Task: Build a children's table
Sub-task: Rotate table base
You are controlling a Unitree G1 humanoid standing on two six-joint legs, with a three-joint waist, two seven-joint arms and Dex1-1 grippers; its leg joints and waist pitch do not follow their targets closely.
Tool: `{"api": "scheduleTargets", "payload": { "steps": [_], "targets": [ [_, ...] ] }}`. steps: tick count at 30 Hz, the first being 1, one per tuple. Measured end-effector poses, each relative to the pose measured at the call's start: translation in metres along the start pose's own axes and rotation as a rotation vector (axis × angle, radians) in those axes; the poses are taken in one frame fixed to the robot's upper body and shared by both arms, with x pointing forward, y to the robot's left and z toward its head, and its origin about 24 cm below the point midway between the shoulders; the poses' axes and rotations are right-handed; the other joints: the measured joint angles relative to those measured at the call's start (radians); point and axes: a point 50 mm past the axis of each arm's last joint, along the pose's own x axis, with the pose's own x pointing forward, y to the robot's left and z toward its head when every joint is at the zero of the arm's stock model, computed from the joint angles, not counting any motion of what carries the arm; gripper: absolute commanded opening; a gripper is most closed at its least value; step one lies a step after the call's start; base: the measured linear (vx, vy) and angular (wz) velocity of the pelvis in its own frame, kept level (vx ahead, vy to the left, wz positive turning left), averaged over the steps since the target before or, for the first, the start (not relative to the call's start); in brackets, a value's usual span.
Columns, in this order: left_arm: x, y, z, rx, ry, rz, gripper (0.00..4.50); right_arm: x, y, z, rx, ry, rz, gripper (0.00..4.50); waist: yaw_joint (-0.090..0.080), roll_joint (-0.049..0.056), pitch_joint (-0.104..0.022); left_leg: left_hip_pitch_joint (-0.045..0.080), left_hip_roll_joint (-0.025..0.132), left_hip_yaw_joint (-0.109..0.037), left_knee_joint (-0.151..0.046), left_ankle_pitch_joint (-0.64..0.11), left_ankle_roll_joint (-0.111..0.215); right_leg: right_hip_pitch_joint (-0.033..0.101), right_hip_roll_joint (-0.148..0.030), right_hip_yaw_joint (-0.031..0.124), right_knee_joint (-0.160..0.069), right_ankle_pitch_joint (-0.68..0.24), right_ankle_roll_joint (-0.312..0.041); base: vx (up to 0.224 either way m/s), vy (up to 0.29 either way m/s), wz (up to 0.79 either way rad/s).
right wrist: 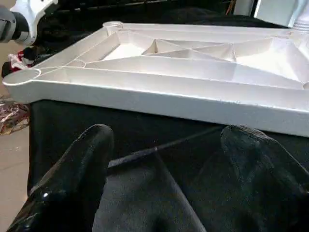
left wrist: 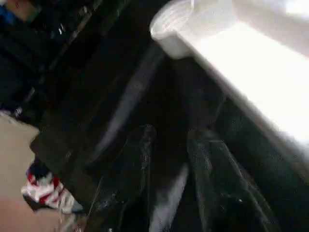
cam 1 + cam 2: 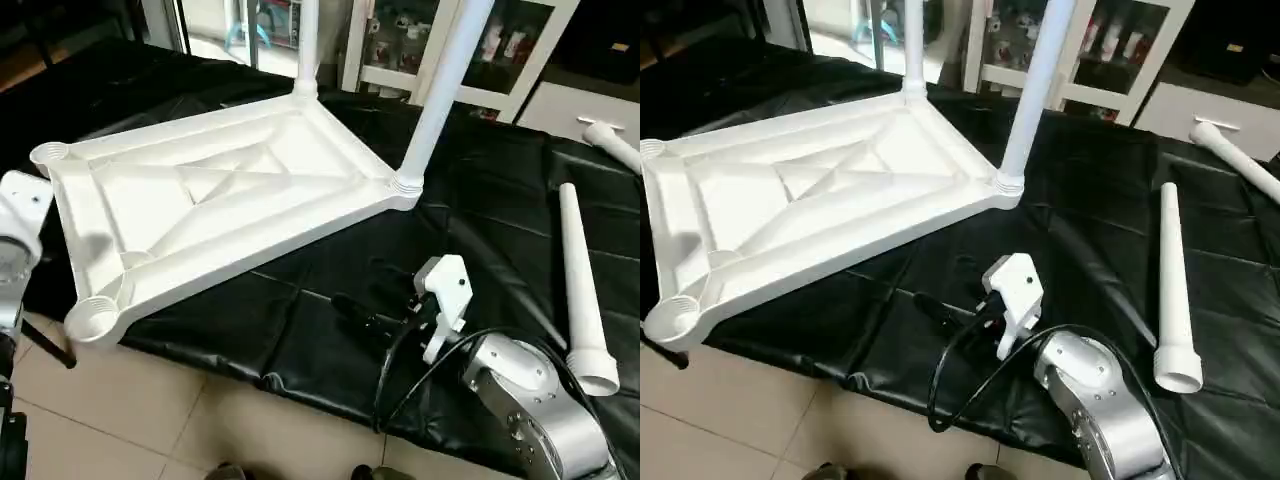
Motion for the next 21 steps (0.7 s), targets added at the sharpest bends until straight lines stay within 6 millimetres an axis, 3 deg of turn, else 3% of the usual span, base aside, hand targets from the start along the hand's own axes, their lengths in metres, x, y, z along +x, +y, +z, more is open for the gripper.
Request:
{"api": "scheduleTargets", "payload": {
  "steps": [5, 11, 16, 21],
  "targets": [
    [-0.001, -0.036, -0.005, -0.080, 0.029, -0.193, 1.39, -0.002, 0.000, -0.001, -0.004, 0.013, 0.009, 3.89, 0.009, 0.000, 0.000, 0.000, 0.000, 0.000, 0.000, 0.001, -0.001, 0.001, 0.000, 0.001, 0.000, 0.000, 0.000, 0.000, 0.000, 0.00],
    [-0.005, -0.066, 0.017, -0.109, -0.042, -0.400, 1.39, -0.003, 0.001, -0.001, -0.011, 0.017, 0.023, 3.89, 0.038, 0.003, 0.002, 0.000, 0.000, 0.002, 0.000, 0.001, -0.001, 0.005, -0.001, 0.003, 0.000, 0.000, 0.000, 0.000, 0.000, 0.00],
    [-0.020, -0.101, 0.040, -0.092, -0.124, -0.645, 1.39, -0.005, 0.000, -0.002, -0.009, 0.027, 0.032, 3.89, 0.056, 0.004, 0.002, -0.004, 0.000, 0.004, 0.000, 0.002, -0.001, 0.007, -0.003, 0.004, 0.000, -0.001, 0.001, 0.000, 0.000, 0.00],
    [-0.042, -0.125, 0.052, -0.041, -0.165, -0.889, 1.39, -0.017, -0.002, -0.012, -0.014, 0.086, 0.030, 3.89, 0.051, 0.005, 0.002, -0.003, 0.000, 0.003, 0.000, 0.002, -0.001, 0.009, -0.003, 0.004, -0.001, -0.001, 0.002, 0.000, 0.000, 0.00]
  ]
}}
